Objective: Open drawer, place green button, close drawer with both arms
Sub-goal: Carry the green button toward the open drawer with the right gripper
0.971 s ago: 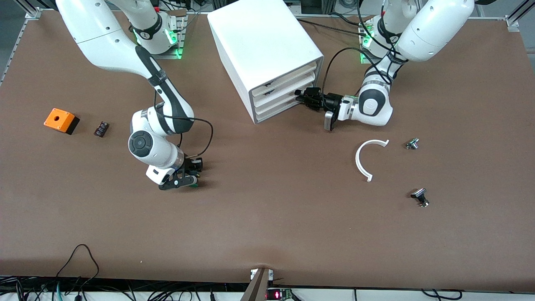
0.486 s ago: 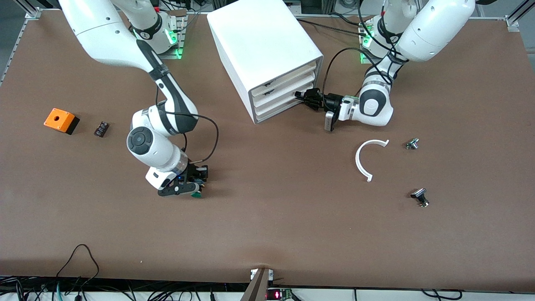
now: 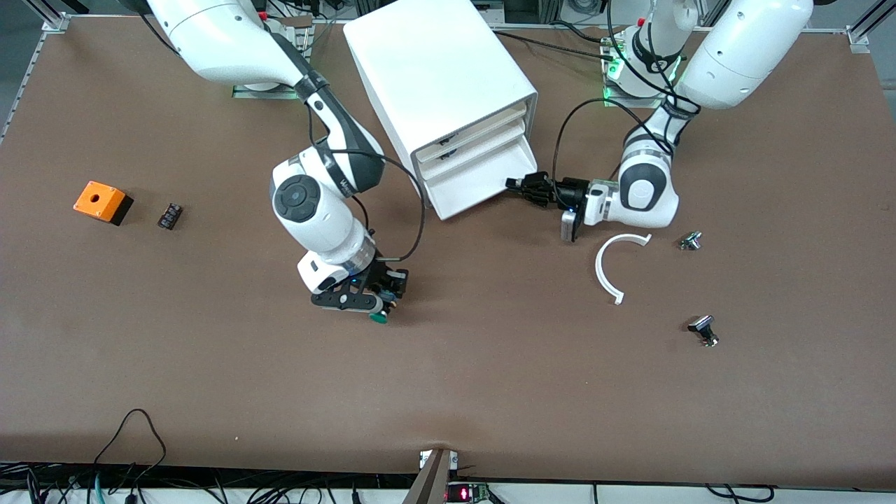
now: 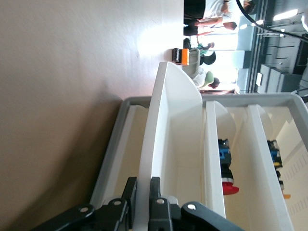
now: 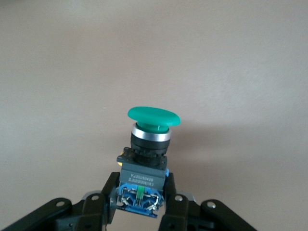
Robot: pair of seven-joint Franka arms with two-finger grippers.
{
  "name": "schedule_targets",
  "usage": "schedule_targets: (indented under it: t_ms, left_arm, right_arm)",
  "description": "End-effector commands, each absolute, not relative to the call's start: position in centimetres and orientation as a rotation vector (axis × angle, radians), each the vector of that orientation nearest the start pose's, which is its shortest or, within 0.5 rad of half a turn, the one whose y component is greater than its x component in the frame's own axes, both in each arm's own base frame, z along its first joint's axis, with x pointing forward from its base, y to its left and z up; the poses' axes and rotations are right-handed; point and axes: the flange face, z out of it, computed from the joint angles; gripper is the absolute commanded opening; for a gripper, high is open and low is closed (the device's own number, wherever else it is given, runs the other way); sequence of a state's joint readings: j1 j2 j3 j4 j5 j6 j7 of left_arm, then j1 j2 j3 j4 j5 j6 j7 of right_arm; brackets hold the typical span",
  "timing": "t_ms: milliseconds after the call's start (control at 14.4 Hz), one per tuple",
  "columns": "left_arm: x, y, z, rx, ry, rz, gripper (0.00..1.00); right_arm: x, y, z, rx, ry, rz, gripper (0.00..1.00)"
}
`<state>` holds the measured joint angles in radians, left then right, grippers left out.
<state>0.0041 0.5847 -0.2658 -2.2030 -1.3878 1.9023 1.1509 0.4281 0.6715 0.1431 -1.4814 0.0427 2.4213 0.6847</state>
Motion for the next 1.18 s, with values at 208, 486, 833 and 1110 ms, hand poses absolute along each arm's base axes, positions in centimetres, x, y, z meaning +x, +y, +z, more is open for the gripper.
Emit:
schedule_targets:
  t_ms: [208,486,833,1110]
  left_arm:
    - [49.7,-17.6,12.4,1.868,-0.124,-0.221,0.01]
    - [50.2,-16.5,12.8,1.877,-0.106,-0.224,1.00]
    - [52.9,-13.0,19.0,2.091,-0.013,-0.396,1.00]
    - [55.2,-11.0,23.0,2.353,0.134,-0.563,1.00]
  right_arm:
    - [60.7,46.2,34.1,-2.786,0.608,-0.233,0.00]
    - [57.5,51.3,35.8,-2.731,0.793,-0.189,0.00]
    - [53.1,55.8,35.1,-2.679,0.958,-0.118,0.00]
    - [50.3,59.0,32.1,-2.699,1.027,-0.124,0.00]
